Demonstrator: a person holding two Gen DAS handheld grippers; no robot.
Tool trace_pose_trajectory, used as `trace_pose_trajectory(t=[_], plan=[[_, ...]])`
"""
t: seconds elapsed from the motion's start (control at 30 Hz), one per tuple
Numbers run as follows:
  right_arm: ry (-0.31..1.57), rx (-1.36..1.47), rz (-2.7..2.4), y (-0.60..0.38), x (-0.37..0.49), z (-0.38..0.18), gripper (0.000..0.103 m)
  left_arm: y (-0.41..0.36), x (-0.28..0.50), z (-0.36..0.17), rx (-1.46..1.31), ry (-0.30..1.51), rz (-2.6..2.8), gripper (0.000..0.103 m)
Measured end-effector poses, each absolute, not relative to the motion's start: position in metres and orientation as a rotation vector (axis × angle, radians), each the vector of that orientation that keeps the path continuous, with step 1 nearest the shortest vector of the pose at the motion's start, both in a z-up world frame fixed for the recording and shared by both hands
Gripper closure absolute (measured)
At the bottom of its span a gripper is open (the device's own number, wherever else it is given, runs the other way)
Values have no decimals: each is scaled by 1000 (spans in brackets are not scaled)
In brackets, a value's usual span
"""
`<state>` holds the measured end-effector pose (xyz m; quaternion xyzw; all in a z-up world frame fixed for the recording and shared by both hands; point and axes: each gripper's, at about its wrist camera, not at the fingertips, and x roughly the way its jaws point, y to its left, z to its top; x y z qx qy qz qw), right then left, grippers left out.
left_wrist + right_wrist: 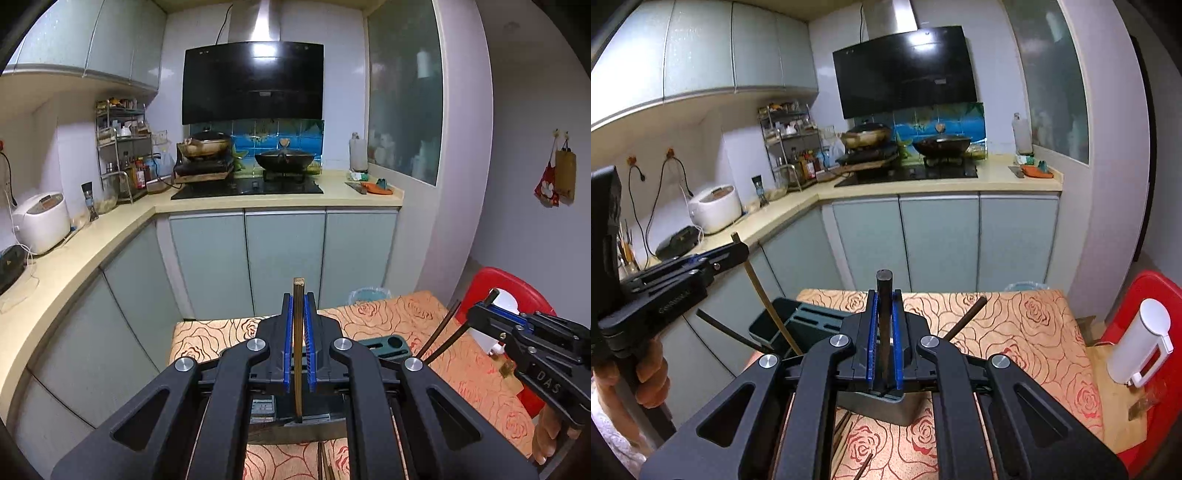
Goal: Organize utensils
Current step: 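Lift both held chopsticks and carry them over the black caddy, then open both tools to drop the chopsticks into the black caddy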
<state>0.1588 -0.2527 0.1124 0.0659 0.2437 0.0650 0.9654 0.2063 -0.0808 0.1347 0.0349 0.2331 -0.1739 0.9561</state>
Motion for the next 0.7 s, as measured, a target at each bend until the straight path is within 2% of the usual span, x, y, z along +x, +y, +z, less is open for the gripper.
trace_pose_trajectory(t=[0.2, 0.27, 0.3, 0.33, 0.37, 0.4, 0.43, 0.57, 0.7], plan=[[522, 138, 127, -252, 167, 100, 95, -74, 205, 127, 57, 484, -353, 97], [530, 140, 134, -251, 169, 98, 93, -71, 205, 125, 53, 485, -353, 95], [532, 141, 135, -251, 169, 98, 88, -71, 203, 126, 52, 484, -352, 92], [532, 144, 134, -252, 170, 98, 74, -70, 203, 126, 51, 482, -351, 83], [527, 153, 126, -253, 168, 98, 65, -68, 203, 127, 48, 479, -349, 66], [521, 167, 116, -256, 167, 98, 49, -66, 201, 128, 44, 470, -339, 56], [514, 181, 110, -258, 165, 98, 47, -64, 199, 129, 36, 458, -334, 45], [503, 185, 108, -261, 162, 100, 47, -58, 193, 131, 27, 450, -337, 31], [494, 184, 108, -264, 155, 101, 47, -52, 185, 133, 19, 433, -335, 26]])
